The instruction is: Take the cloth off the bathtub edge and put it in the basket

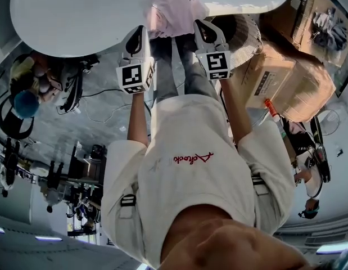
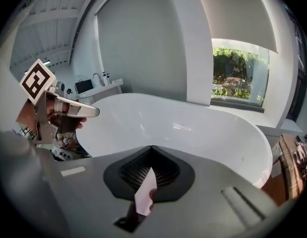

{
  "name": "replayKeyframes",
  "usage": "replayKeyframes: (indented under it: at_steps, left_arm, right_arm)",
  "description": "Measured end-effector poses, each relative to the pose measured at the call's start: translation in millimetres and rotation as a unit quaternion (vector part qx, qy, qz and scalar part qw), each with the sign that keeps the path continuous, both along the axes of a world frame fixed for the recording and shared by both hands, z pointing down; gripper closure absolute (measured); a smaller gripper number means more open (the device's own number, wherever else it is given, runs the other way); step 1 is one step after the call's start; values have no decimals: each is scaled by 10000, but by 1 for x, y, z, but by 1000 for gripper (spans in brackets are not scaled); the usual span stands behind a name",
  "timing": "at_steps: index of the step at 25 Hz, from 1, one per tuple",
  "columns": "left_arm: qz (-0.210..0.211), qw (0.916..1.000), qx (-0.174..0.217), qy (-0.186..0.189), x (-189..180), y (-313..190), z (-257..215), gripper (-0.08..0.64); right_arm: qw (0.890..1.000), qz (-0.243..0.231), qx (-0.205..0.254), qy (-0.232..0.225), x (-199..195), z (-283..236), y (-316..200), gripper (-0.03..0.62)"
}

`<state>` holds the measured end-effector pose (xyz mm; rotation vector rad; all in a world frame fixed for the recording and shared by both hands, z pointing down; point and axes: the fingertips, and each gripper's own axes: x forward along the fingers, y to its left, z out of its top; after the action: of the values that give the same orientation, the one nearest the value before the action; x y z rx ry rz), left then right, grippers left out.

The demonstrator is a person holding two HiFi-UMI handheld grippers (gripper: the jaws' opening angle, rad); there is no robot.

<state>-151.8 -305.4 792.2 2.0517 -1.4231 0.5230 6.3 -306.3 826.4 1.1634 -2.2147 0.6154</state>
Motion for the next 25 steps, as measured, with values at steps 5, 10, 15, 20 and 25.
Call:
replayKeyframes:
  at_steps: [5, 10, 15, 20, 25]
  left_arm:
    - [-38, 10000, -14, 22, -2, 5, -2, 558]
    - [-64, 10000, -3, 56, -2, 8, -3, 558]
    - [-86, 9999, -36, 61, -2, 15, -1, 558]
    - [-140, 9999, -86, 37, -8, 19, 2, 558]
    - [-207, 9997, -112, 14, -18, 22, 3, 558]
  right_arm:
    - [9990, -169, -405, -13, -6, 31, 9, 586]
    - [9920, -438, -1172, -145, -23, 74, 16, 340]
    - [9881, -727, -1316, 335, -38, 113, 12, 77]
    - [9787, -1021, -1594, 796, -51, 141, 15, 3]
    - [9705, -1055, -1881, 1080, -55, 166, 26, 39]
